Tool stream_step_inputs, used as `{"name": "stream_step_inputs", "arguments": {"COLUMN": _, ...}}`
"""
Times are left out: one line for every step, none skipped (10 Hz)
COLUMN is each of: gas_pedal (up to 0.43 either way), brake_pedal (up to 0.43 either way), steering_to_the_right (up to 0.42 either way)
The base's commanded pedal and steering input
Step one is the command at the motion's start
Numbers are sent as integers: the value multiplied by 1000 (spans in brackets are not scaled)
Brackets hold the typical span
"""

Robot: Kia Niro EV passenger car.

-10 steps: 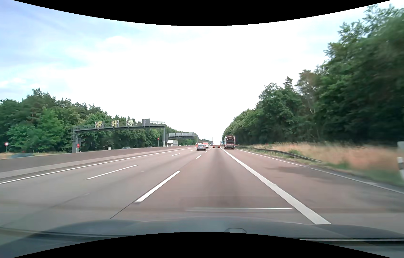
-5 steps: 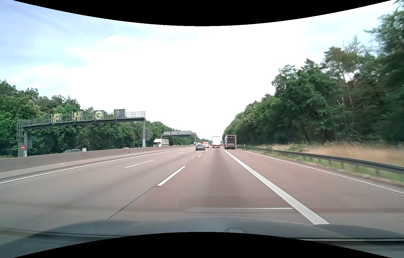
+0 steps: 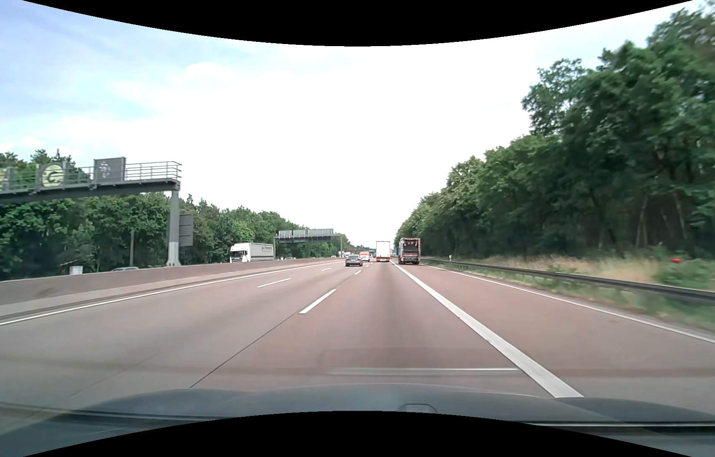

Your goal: Follow the waypoints while adhering to traffic rules and regulations

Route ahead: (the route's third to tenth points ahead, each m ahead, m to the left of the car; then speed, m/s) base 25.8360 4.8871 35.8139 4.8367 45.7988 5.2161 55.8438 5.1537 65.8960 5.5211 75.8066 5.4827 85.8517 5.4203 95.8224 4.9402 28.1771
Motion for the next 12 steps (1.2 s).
{"name": "stream_step_inputs", "arguments": {"gas_pedal": 130, "brake_pedal": 0, "steering_to_the_right": -4}}
{"name": "stream_step_inputs", "arguments": {"gas_pedal": 130, "brake_pedal": 0, "steering_to_the_right": -4}}
{"name": "stream_step_inputs", "arguments": {"gas_pedal": 130, "brake_pedal": 0, "steering_to_the_right": -4}}
{"name": "stream_step_inputs", "arguments": {"gas_pedal": 130, "brake_pedal": 0, "steering_to_the_right": -4}}
{"name": "stream_step_inputs", "arguments": {"gas_pedal": 130, "brake_pedal": 0, "steering_to_the_right": -4}}
{"name": "stream_step_inputs", "arguments": {"gas_pedal": 130, "brake_pedal": 0, "steering_to_the_right": -4}}
{"name": "stream_step_inputs", "arguments": {"gas_pedal": 130, "brake_pedal": 0, "steering_to_the_right": -4}}
{"name": "stream_step_inputs", "arguments": {"gas_pedal": 130, "brake_pedal": 0, "steering_to_the_right": -4}}
{"name": "stream_step_inputs", "arguments": {"gas_pedal": 130, "brake_pedal": 0, "steering_to_the_right": -4}}
{"name": "stream_step_inputs", "arguments": {"gas_pedal": 130, "brake_pedal": 0, "steering_to_the_right": -4}}
{"name": "stream_step_inputs", "arguments": {"gas_pedal": 130, "brake_pedal": 0, "steering_to_the_right": -4}}
{"name": "stream_step_inputs", "arguments": {"gas_pedal": 130, "brake_pedal": 0, "steering_to_the_right": -4}}
